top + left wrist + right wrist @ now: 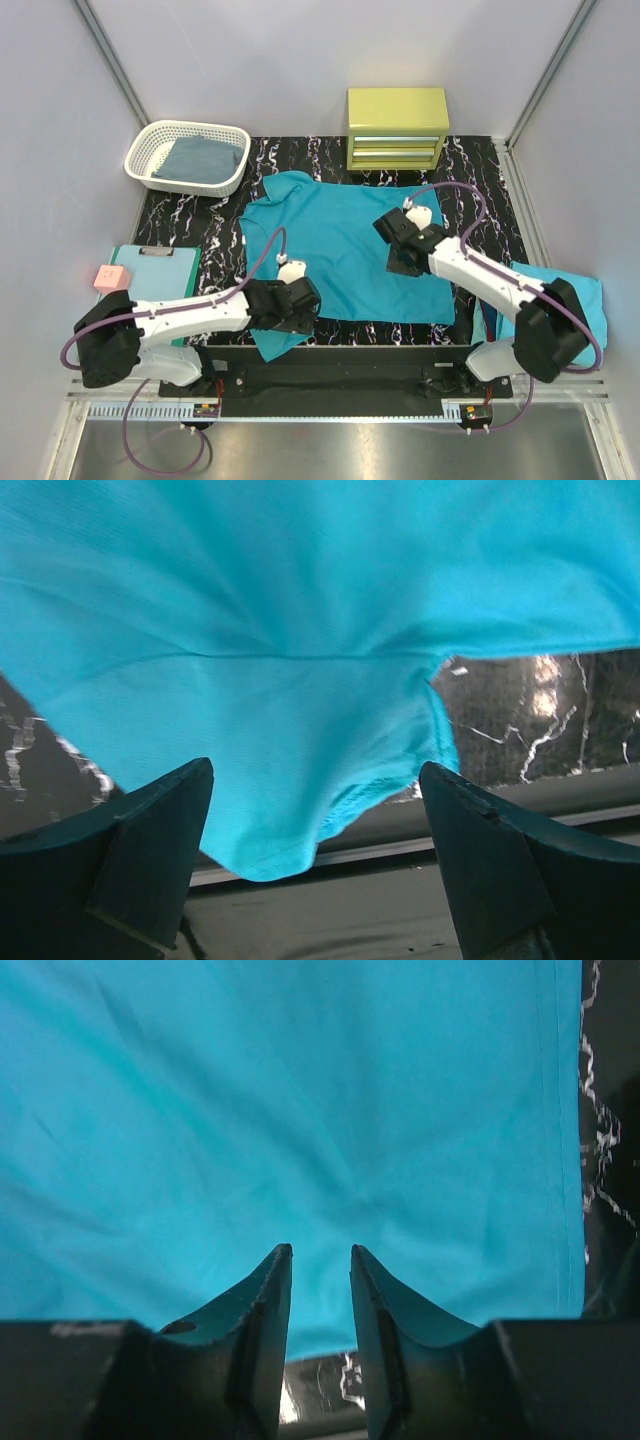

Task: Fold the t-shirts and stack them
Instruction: Flatten the tshirt out

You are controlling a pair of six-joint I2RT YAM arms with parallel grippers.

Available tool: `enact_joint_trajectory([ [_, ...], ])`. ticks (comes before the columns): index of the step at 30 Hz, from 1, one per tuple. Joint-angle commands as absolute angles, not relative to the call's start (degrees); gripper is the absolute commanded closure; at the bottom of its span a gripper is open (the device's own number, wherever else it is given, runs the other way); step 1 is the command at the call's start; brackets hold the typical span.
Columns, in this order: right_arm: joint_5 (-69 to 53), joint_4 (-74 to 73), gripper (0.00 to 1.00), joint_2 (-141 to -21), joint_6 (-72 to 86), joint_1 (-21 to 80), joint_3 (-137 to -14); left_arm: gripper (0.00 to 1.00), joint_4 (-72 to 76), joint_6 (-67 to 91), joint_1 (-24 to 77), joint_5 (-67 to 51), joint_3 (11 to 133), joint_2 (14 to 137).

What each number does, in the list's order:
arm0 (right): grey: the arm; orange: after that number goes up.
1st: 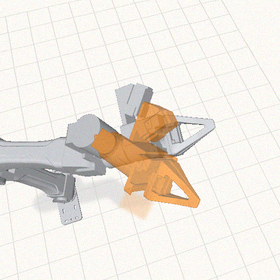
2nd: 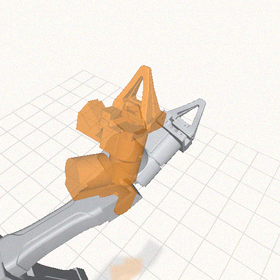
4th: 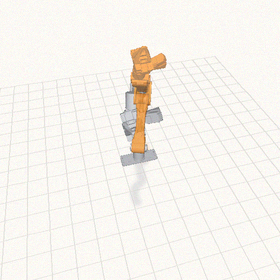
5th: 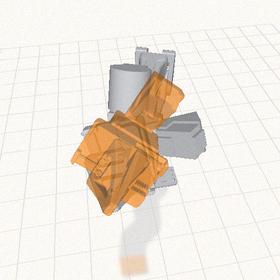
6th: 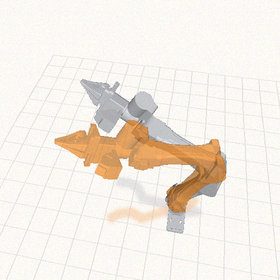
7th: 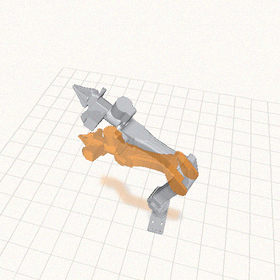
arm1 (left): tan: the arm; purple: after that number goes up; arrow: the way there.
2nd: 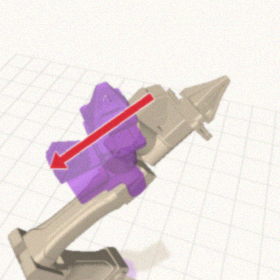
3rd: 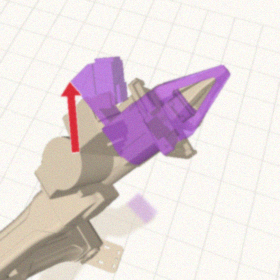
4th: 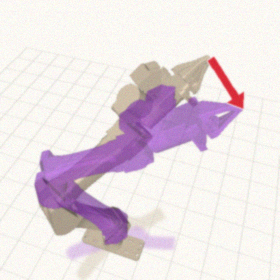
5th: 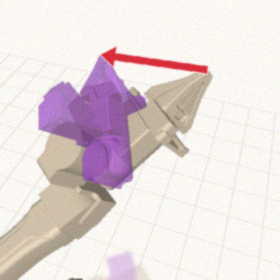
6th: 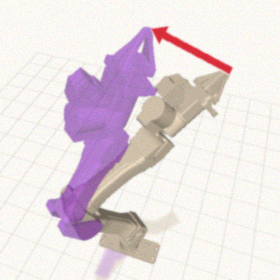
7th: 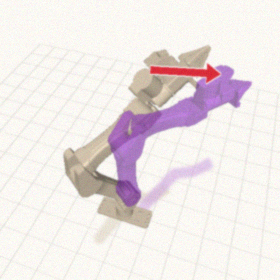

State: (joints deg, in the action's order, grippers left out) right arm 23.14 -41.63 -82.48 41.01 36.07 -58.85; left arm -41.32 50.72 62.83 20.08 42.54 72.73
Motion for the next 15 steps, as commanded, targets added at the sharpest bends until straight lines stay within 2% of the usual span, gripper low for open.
enact_joint_trajectory([
  [1,27.5,-45.7,0.64,-74.5,48.4,38.9,-57.9,0.12,-38.0,54.7,65.8,19.4,42.2,73.2],
  [6,28.2,-48.2,0.73,-70.8,49.7,40.3,-57.0,0.17,-40.2,58.4,69.2,19.7,41.0,69.3],
  [11,27.8,-49.1,0.75,-70.8,50.9,41.3,-54.5,0.21,-44.0,62.4,71.4,21.8,40.1,66.3],
  [15,27.2,-49.1,0.78,-70.8,51.6,41.7,-51.7,0.31,-45.6,65.5,71.9,21.1,37.9,65.0],
])
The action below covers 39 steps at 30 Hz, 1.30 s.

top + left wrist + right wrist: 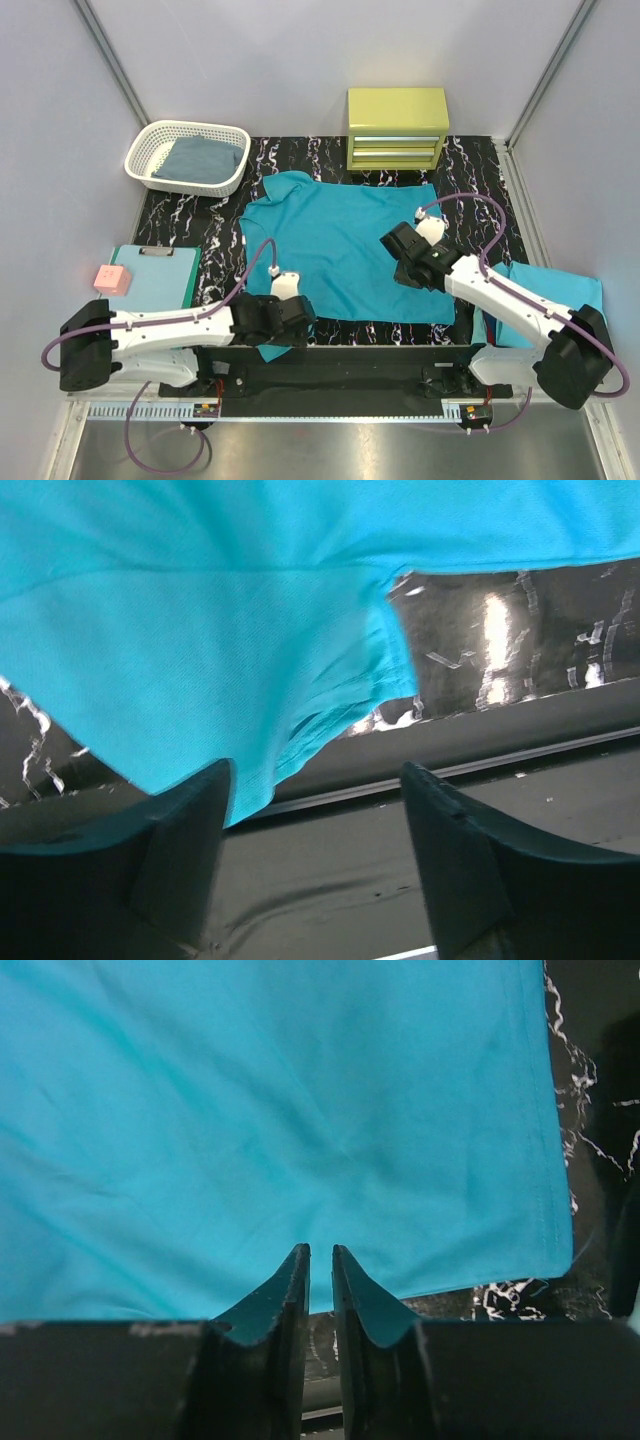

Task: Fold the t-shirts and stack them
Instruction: Flatten the tshirt out

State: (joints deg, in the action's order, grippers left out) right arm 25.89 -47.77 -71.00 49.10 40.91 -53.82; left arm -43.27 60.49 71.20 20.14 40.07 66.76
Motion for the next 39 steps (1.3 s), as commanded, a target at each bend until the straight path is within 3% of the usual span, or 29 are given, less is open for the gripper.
enact_joint_trajectory([
  [1,27.2,-49.2,0.80,-70.6,51.8,41.9,-51.3,0.38,-45.7,66.0,72.2,20.9,37.6,64.6],
  [4,27.1,-48.9,0.83,-70.3,52.0,42.0,-50.2,0.51,-45.6,67.5,73.6,20.7,36.9,64.9],
  [14,27.9,-48.6,0.83,-70.4,51.1,42.0,-49.1,0.48,-45.3,67.8,74.1,22.4,39.7,72.0],
  [24,28.2,-48.7,0.83,-68.8,52.1,42.0,-46.3,0.62,-42.9,67.1,74.0,22.7,40.5,75.8],
  [28,27.2,-49.1,0.73,-70.2,53.2,41.9,-46.1,0.72,-42.5,66.5,74.0,22.4,40.5,75.9],
  [32,26.1,-49.9,0.62,-71.5,55.1,41.9,-45.9,0.75,-42.3,66.5,74.1,21.8,40.7,76.1],
  [36,25.4,-50.3,0.59,-72.4,56.9,42.0,-45.6,0.76,-42.1,66.3,74.2,21.4,40.8,76.6],
  [39,27.6,-55.0,0.61,-71.8,62.1,42.1,-45.7,0.76,-42.3,65.8,74.4,21.4,40.9,76.4],
])
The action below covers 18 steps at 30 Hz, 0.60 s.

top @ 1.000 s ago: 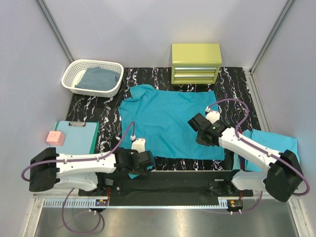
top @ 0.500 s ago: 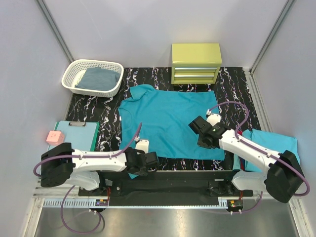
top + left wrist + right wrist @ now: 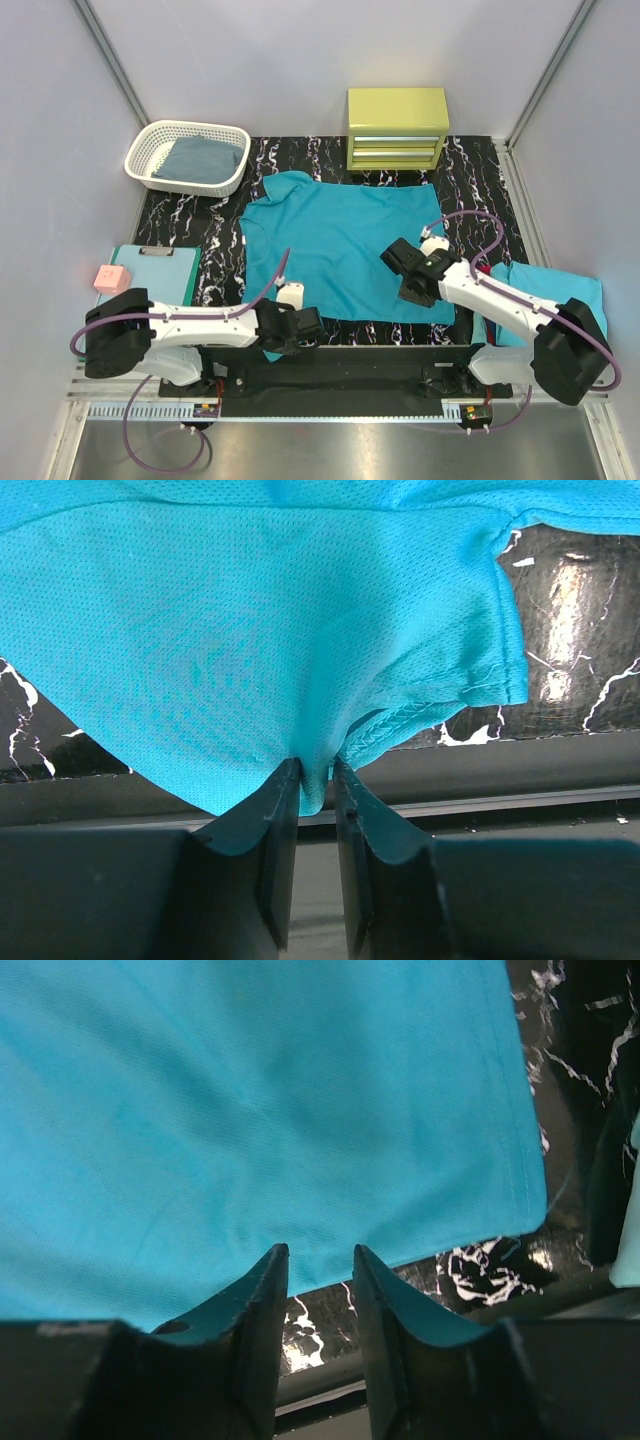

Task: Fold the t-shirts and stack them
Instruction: Flatten the tshirt out

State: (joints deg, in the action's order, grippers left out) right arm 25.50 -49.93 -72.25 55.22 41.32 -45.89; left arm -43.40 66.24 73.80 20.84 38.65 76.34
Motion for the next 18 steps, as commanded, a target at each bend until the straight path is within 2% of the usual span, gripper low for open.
enact_joint_trajectory([
  [1,28.9,-58.0,0.62,-71.2,66.1,42.1,-45.5,0.76,-42.4,65.8,74.3,21.4,40.9,76.2],
  [6,31.1,-62.7,0.66,-66.0,73.6,42.1,-43.0,0.76,-42.3,65.3,74.4,21.5,40.8,75.7],
  [11,29.7,-66.5,0.63,-66.4,78.9,42.2,-43.3,0.76,-42.3,63.8,74.4,21.7,41.3,75.0],
  [18,33.3,-71.5,0.60,-75.5,82.2,42.5,-48.2,0.76,-42.6,60.5,74.4,21.9,42.2,72.6],
])
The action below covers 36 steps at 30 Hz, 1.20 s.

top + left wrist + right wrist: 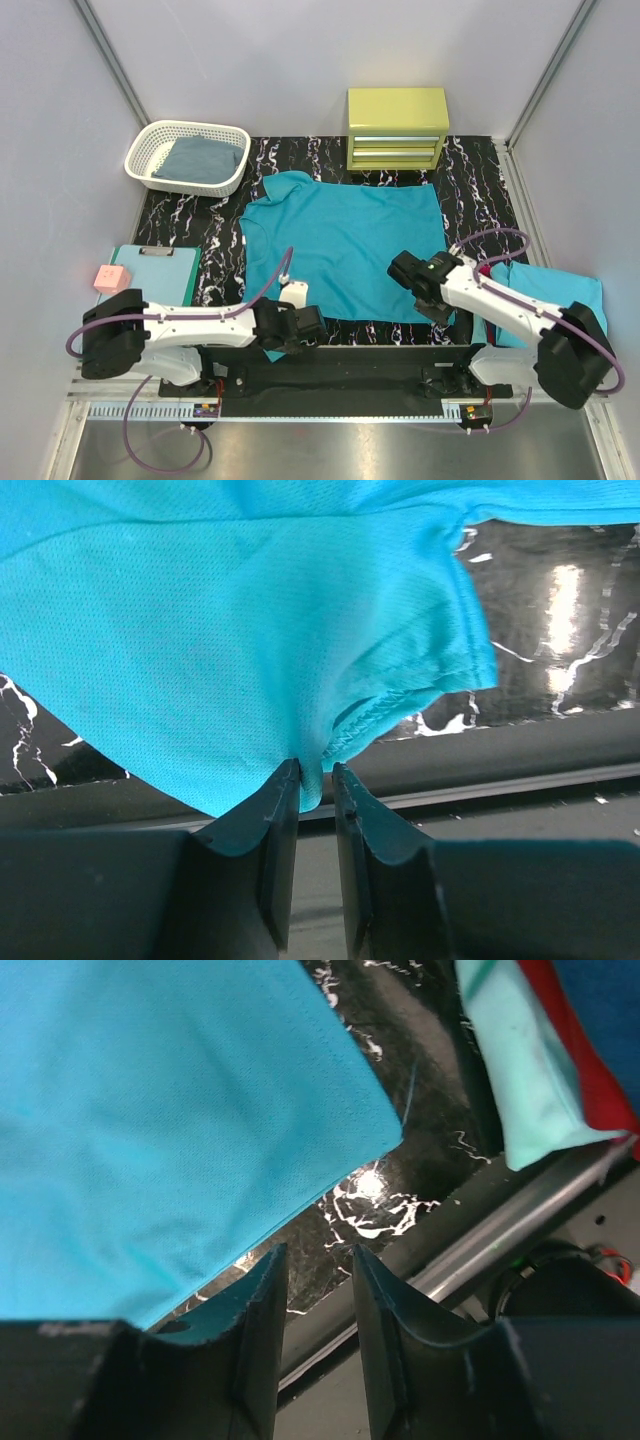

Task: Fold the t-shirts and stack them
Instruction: Flatten the tshirt out

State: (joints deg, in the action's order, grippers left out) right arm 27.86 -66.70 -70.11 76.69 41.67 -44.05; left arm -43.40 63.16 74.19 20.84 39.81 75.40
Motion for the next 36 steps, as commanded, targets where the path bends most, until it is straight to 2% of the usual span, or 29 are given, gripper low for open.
enact_joint_trajectory([
  [1,35.1,-72.8,0.58,-76.8,82.9,42.5,-49.6,0.76,-42.7,60.1,74.5,22.3,42.4,72.2],
  [11,34.2,-65.0,0.50,-79.3,87.2,42.5,-47.8,0.73,-42.8,54.7,74.4,23.0,44.6,69.1],
  [17,32.3,-62.0,0.50,-82.1,89.7,43.8,-45.8,0.73,-46.0,54.2,74.4,23.7,44.5,68.6],
  [21,35.1,-62.6,0.51,-81.7,89.6,48.3,-49.5,0.72,-50.1,53.9,72.3,29.6,48.5,68.1],
  [23,36.1,-61.0,0.51,-80.9,85.9,49.6,-52.2,0.70,-49.1,51.8,66.3,29.4,50.4,68.4],
  [26,36.5,-59.5,0.50,-81.0,80.5,51.3,-56.0,0.67,-42.8,47.0,54.8,23.0,52.9,69.3],
  [29,36.0,-59.3,0.50,-81.9,76.6,52.2,-58.8,0.62,-37.7,42.4,47.6,19.3,55.4,73.0],
  [33,36.0,-60.4,0.50,-81.0,74.0,52.2,-60.5,0.61,-38.0,39.0,40.7,15.7,61.0,86.0],
  [36,36.5,-60.5,0.50,-78.1,72.2,52.3,-60.6,0.66,-37.6,37.4,36.9,12.1,63.9,93.6],
])
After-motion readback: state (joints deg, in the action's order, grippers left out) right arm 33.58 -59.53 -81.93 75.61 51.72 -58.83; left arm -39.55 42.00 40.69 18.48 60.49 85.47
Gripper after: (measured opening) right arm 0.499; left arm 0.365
